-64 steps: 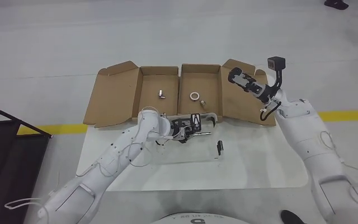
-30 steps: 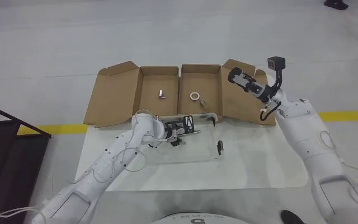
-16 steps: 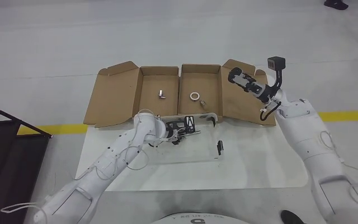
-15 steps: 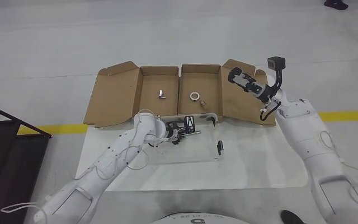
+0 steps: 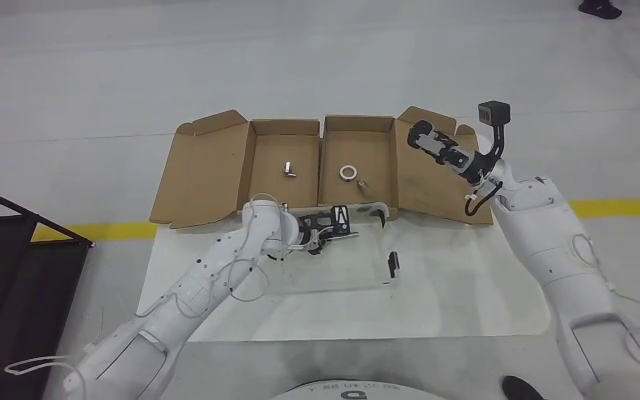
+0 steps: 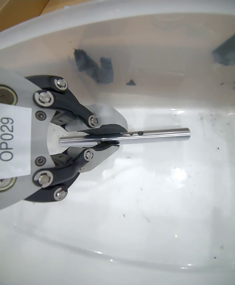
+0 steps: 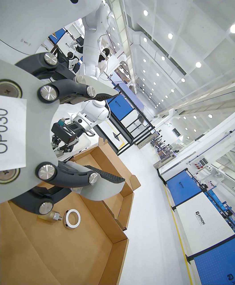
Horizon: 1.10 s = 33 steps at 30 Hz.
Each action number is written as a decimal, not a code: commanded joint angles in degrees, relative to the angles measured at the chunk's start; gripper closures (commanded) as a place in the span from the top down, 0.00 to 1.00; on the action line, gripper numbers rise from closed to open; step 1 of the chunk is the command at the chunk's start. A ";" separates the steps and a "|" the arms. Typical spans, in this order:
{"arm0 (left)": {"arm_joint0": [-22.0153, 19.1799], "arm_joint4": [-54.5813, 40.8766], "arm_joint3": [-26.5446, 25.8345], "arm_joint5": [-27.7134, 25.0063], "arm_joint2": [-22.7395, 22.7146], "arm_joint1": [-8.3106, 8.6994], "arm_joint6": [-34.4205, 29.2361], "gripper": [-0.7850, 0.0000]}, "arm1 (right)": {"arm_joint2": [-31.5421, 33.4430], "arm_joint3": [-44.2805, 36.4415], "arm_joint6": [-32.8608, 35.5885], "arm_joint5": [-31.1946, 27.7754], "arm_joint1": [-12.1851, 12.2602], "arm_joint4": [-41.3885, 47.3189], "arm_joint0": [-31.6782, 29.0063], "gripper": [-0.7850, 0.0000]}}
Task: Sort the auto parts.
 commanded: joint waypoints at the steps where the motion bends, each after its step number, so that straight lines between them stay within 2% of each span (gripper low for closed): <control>1: 0.13 -0.73 -1.24 -0.98 -0.71 0.24 0.94 0.00 | 0.00 0.00 0.00 0.00 0.00 0.00 0.00 0.78; 7: 2.04 -5.46 -6.26 -6.83 -5.01 1.84 4.81 0.00 | 0.00 0.00 0.00 0.00 0.00 0.00 0.00 0.75; 11: 3.92 -10.99 -7.26 -11.29 -8.99 3.16 7.64 0.00 | 0.00 0.00 0.00 0.00 0.00 0.00 0.00 0.74; 15: 5.10 -19.40 -5.72 -11.85 -12.12 3.91 8.40 0.00 | 0.00 0.00 0.00 0.00 0.00 0.00 0.00 0.75; 20: 5.78 -34.44 -5.01 -11.57 -14.57 4.50 7.40 0.00 | 0.00 0.00 0.00 0.00 0.00 0.00 0.00 0.78; 24: 5.99 -49.97 -3.97 -10.66 -15.50 5.16 3.60 0.00 | 0.00 0.00 0.00 0.00 0.00 0.00 0.00 0.76; 30: 5.17 -78.30 -1.44 -5.84 -14.53 6.28 -8.77 0.00 | 0.00 0.00 0.00 0.00 0.00 0.00 0.00 0.76; 33: 4.24 -85.27 -0.53 -4.14 -14.81 6.82 -14.06 0.00 | 0.00 0.00 0.00 0.00 0.00 0.00 0.00 0.77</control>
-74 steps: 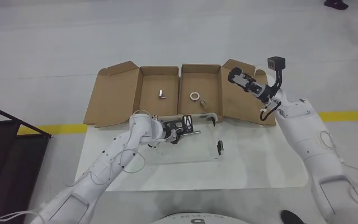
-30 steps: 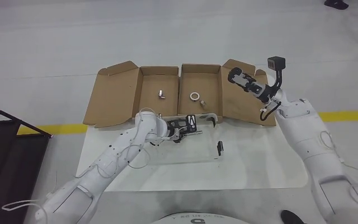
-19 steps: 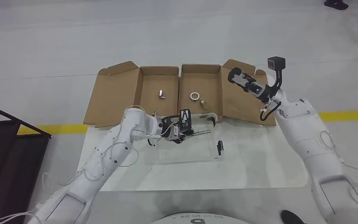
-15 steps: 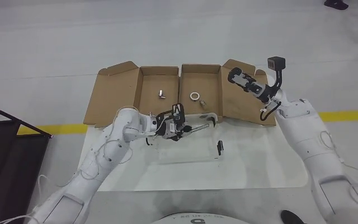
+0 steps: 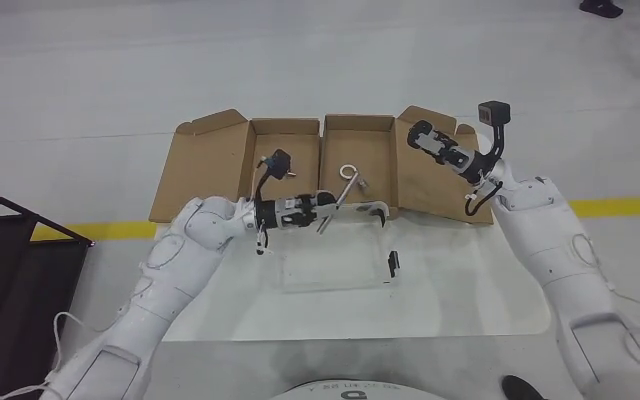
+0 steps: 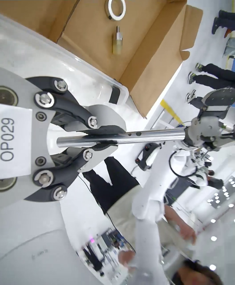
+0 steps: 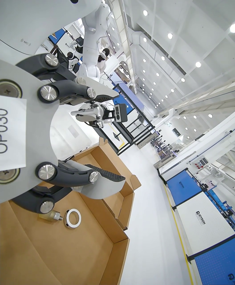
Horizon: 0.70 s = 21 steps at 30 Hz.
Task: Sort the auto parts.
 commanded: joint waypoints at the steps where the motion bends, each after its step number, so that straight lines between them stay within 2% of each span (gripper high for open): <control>1: -0.32 -4.92 0.54 1.07 -0.23 0.27 -2.76 0.00 | 0.00 0.00 0.00 0.00 0.00 0.00 0.00 0.76; 4: -0.32 -7.97 1.30 2.71 -0.33 0.37 -3.48 0.00 | 0.00 0.00 0.00 0.00 0.00 0.00 0.00 0.78; 8: -0.76 -6.73 1.54 3.77 -0.44 0.44 -3.68 0.00 | 0.00 0.00 0.00 0.00 0.00 0.00 0.00 0.86; 12: -0.76 -6.73 1.54 3.77 -0.44 0.44 -3.68 0.00 | 0.00 0.00 0.00 0.00 0.00 0.00 0.00 0.84; 14: -0.02 -8.53 1.27 4.30 -0.27 0.32 -2.59 0.00 | 0.00 0.00 0.00 0.00 0.00 0.00 0.00 0.89; 17: 1.42 -20.86 2.20 7.25 -0.15 0.03 -2.87 0.00 | 0.00 0.00 0.00 0.00 0.00 0.00 0.00 0.93; 21: 1.01 -41.41 6.44 11.97 -1.99 -0.19 -10.28 0.00 | 0.00 0.00 0.00 0.00 0.00 0.00 0.00 0.94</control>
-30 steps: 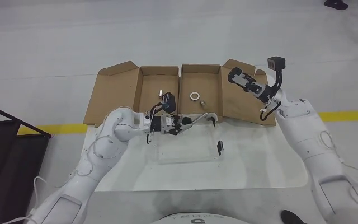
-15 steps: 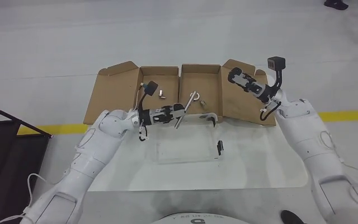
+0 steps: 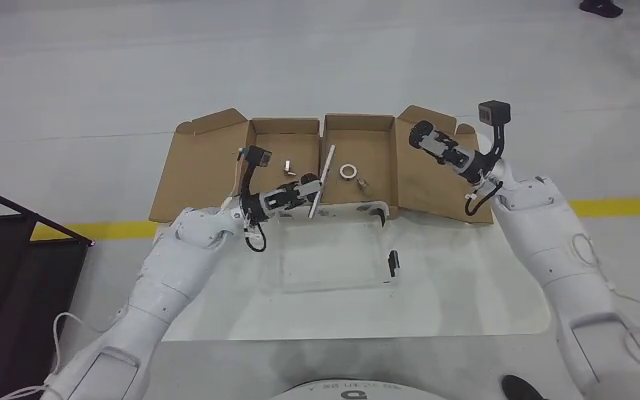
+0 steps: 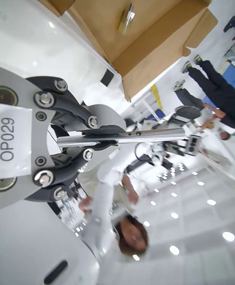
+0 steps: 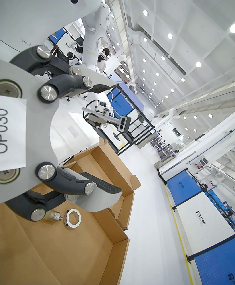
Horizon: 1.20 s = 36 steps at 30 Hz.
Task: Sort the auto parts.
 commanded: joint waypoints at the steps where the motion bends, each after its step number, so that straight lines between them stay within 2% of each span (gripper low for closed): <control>1: -0.41 -13.99 2.49 2.35 -1.23 -0.10 -5.61 0.00 | 0.00 0.00 0.00 0.00 0.00 0.00 0.00 0.94; 4: -0.98 -22.60 5.31 4.48 -2.62 -0.31 -12.14 0.00 | 0.00 0.00 0.00 0.00 0.00 0.00 0.00 0.93; 9: -1.38 -30.77 8.14 6.65 -3.21 -1.19 -17.79 0.00 | 0.00 0.00 0.00 0.00 0.00 0.00 0.00 0.94; 14: -1.44 -42.86 10.44 12.43 -3.76 -2.55 -25.64 0.00 | 0.00 0.00 0.00 0.00 0.00 0.00 0.00 0.93; 19: -0.40 -50.59 8.06 17.70 -7.74 -3.87 -30.92 0.00 | 0.00 0.00 0.00 0.00 0.00 0.00 0.00 0.92; 25: 1.68 -50.76 5.53 21.97 -13.59 -5.82 -35.20 0.00 | 0.00 0.00 0.00 0.00 0.00 0.00 0.00 0.93; 36: 3.33 -42.44 2.31 23.35 -20.91 -9.47 -36.59 0.00 | 0.00 0.00 0.00 0.00 0.00 0.00 0.00 0.95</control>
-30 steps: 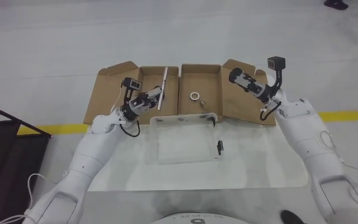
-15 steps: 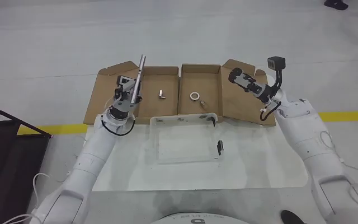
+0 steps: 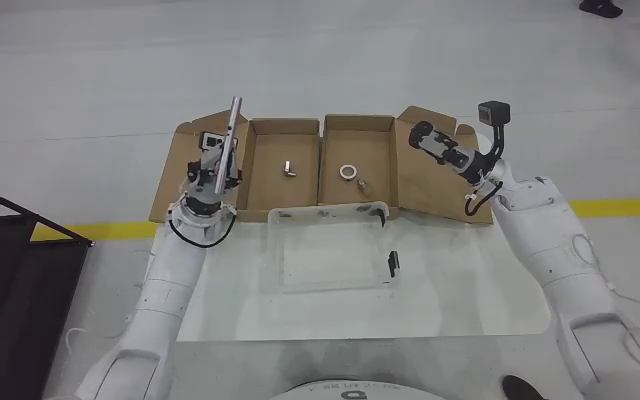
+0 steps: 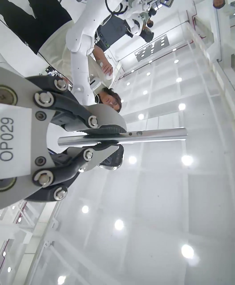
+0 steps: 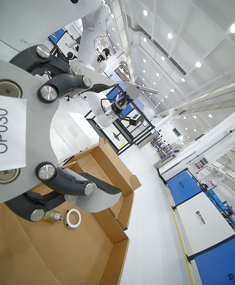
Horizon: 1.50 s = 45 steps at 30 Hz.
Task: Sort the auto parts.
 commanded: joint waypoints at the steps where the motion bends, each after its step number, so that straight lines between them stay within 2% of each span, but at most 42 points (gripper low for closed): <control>1: 0.60 2.37 -1.82 -0.02 -1.90 -0.62 0.02 0.00 | 0.00 0.00 0.00 0.00 0.00 0.00 0.00 0.95; 4: 1.53 5.84 -4.87 -0.78 -5.34 -1.48 0.77 0.00 | 0.00 0.00 0.00 0.00 0.00 0.00 0.00 0.95; 6: 2.03 14.57 -7.99 -3.82 -7.57 -1.62 3.80 0.00 | 0.00 0.00 0.00 0.00 0.00 0.00 0.00 0.95; 8: 4.14 23.59 -13.70 -9.84 -8.91 -1.96 9.81 0.00 | 0.00 0.00 0.00 0.00 0.00 0.00 0.00 0.95; 10: 5.39 23.38 -16.19 -11.27 -9.12 -2.27 11.25 0.00 | 0.00 0.00 0.00 0.00 0.00 0.00 0.00 0.96; 45: 5.39 23.38 -16.19 -11.27 -9.12 -2.27 11.25 0.00 | 0.00 0.00 0.00 0.00 0.00 0.00 0.00 0.96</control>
